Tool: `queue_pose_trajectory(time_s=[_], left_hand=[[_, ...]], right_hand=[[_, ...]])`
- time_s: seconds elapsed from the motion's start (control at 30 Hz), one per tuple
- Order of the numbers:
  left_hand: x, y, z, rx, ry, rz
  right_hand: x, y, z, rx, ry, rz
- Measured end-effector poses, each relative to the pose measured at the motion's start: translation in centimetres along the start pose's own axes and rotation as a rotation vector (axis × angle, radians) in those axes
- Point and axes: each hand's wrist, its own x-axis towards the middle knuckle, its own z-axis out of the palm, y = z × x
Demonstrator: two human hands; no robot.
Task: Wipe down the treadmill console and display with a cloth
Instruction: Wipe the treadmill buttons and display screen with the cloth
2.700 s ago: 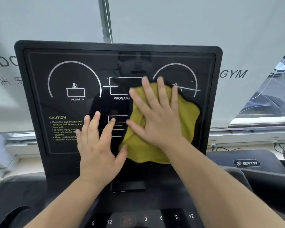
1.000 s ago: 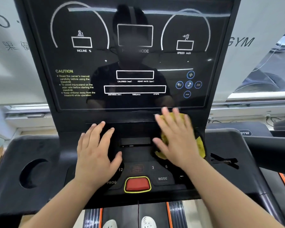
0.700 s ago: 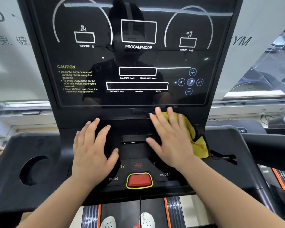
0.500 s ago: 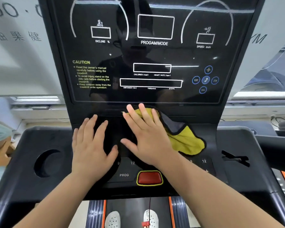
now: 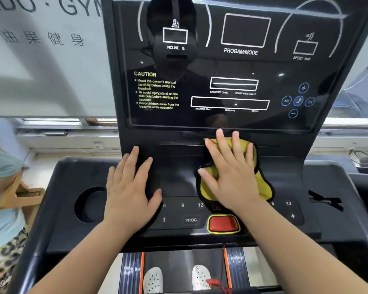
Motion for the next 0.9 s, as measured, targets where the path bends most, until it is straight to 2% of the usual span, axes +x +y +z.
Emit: queue_pose_trajectory(time_s=[0.2,0.33,0.43,0.6,0.67,0.73,0.8,0.9], left_hand=[[-0.9,-2.7,-1.0,-0.028,0.005,-0.007],[-1.6,-4.9,-1.8,-0.041,-0.011,-0.048],[-2.6,-6.4,-1.9,-0.040,-0.066,-0.051],[-4.4,-7.7,-1.4,-0.111,-0.083,-0.007],[-4.7,-8.0,-1.4,-0.135,-0.067,0.022],[-4.8,-7.9,-1.5,-0.158,-0.055,0.049],[-4.7,-7.8,-1.5,-0.171,-0.058,0.062],[-4.4,-7.6,-1.4,-0.177,-0.070,0.064]], right_hand=[[2.2,-8.0,0.3,-0.027,-0.060,-0.117],[3.1,-13.0,1.3,0.029,-0.201,-0.318],[1.2,-13.9,2.8,0.104,-0.317,-0.470],[-2.7,-13.9,1.5,0.258,-0.457,-0.470],[-4.2,-13.4,0.5,0.368,-0.390,-0.445],[-5.6,-12.4,-0.1,0.402,-0.126,-0.400],[-6.6,-10.8,0.3,0.323,0.093,-0.262],[-7.2,-9.2,1.0,0.159,0.127,-0.024]])
